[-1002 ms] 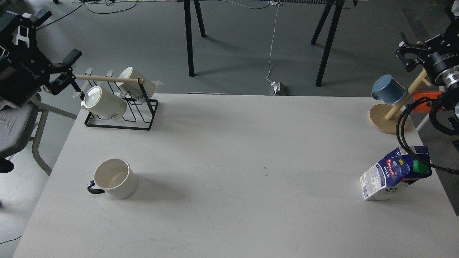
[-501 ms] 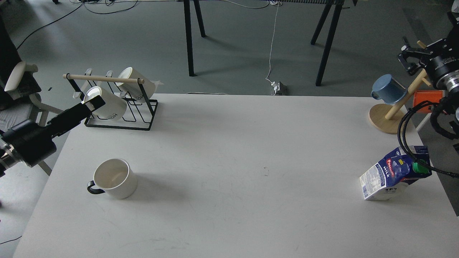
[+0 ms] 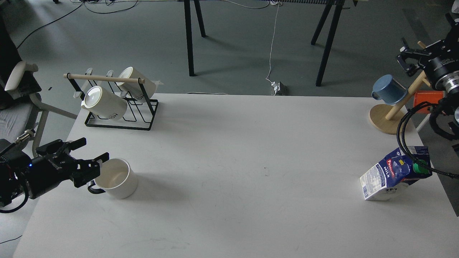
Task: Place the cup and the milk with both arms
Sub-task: 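Grasp the white mug rim with the left gripper and lift it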
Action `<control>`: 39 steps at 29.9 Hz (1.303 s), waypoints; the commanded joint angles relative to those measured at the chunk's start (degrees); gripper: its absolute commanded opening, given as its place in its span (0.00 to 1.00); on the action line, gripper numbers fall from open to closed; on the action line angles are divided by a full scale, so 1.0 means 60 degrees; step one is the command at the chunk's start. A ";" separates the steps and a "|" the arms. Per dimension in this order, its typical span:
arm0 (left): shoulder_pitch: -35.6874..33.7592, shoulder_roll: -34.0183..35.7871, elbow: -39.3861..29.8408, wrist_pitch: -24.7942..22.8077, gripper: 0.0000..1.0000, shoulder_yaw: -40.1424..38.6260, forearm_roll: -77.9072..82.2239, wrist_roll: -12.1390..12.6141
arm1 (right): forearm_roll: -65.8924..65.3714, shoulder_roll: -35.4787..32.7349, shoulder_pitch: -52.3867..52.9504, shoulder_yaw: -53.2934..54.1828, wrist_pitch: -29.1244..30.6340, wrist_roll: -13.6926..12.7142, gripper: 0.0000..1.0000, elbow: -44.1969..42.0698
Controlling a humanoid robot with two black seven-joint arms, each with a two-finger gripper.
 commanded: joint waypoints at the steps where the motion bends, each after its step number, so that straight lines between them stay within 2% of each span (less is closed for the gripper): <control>1: 0.0038 -0.0435 0.0444 0.0005 0.78 0.0031 0.0503 0.0344 | 0.0000 -0.0011 -0.0046 0.0030 0.0000 0.0014 0.99 -0.0002; 4: 0.0023 -0.0567 0.0984 0.0005 0.73 0.0148 0.0503 0.0359 | 0.0000 -0.0025 -0.0061 0.0044 0.0000 0.0014 0.99 -0.0002; 8: -0.0050 -0.0860 0.1806 0.0005 0.71 0.0192 0.0503 0.0329 | 0.0000 -0.0025 -0.0119 0.0059 0.0000 0.0014 0.99 -0.0002; 13: -0.0035 -0.0963 0.1910 0.0005 0.62 0.0192 0.0503 0.0300 | 0.0000 -0.0025 -0.0178 0.0088 0.0000 0.0014 0.99 -0.0016; 17: -0.0065 -0.1080 0.1910 0.0020 0.44 0.0207 0.0503 0.0125 | 0.0000 -0.0025 -0.0192 0.0088 0.0000 0.0014 0.99 -0.0016; 22: -0.0079 -0.1110 0.1910 0.0020 0.32 0.0207 0.0503 -0.0212 | 0.0000 -0.0040 -0.0266 0.0088 0.0000 0.0014 0.99 -0.0031; 24: -0.0079 -0.1095 0.1910 0.0020 0.27 0.0221 0.0503 -0.0227 | 0.0000 -0.0040 -0.0324 0.0103 0.0000 0.0014 0.99 -0.0045; 28: -0.0079 -0.1110 0.1895 0.0020 0.08 0.0221 0.0503 -0.0227 | 0.0000 -0.0040 -0.0339 0.0088 0.0000 0.0014 0.99 -0.0045; 33: -0.0152 -0.1081 0.1734 0.0020 0.04 0.0192 0.0503 -0.0242 | 0.0000 -0.0040 -0.0339 0.0088 0.0000 0.0014 0.99 -0.0045; 39: -0.0371 -0.0862 0.0974 -0.0082 0.02 0.0031 0.0503 -0.0637 | 0.0000 -0.0040 -0.0339 0.0103 0.0000 0.0014 0.99 -0.0045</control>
